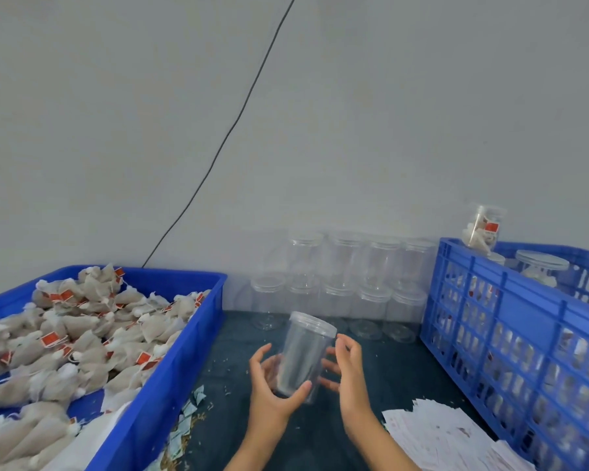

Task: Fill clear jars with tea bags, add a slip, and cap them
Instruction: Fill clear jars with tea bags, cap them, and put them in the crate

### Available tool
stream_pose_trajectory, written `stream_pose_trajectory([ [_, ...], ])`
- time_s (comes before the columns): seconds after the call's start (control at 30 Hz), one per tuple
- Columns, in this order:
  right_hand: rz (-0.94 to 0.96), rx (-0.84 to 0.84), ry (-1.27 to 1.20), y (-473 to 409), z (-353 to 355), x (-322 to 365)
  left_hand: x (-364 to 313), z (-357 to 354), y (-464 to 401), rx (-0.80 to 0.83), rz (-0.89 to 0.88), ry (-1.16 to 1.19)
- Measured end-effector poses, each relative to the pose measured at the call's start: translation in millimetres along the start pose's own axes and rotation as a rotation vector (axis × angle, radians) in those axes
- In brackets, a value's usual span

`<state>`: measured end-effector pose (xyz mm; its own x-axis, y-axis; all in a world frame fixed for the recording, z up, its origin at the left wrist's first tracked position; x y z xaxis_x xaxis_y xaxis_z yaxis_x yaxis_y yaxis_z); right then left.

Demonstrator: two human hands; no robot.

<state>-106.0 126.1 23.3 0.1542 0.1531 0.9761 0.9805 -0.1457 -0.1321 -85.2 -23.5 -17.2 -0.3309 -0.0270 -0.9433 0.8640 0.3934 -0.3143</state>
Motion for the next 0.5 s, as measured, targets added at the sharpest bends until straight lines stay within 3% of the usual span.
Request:
stream_pose_trajectory([
  [0.27, -0.073, -0.034, 0.158, -38, 5, 6, -4, -9, 2, 0.091, -0.135, -0.095],
  [0.37, -0.083, 0.030, 0.308, -41, 12, 8, 0, -10, 2, 0.145, -0.115, -0.072],
  [0.5, -0.110, 0.023, 0.284, -39, 25, 10, 8, -16, 3, 0.246, -0.006, 0.005],
])
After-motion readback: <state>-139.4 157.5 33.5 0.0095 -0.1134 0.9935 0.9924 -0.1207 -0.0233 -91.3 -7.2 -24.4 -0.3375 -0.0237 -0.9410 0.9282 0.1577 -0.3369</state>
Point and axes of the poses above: each hand's wrist, its own y-axis away from the middle knuckle, its own z-axis out of the back of the hand, x = y × z, the point moved 8 cm from there along -y, towards the middle knuckle, and after that the axes turned 6 degrees about -x, right-handed, at the moved point
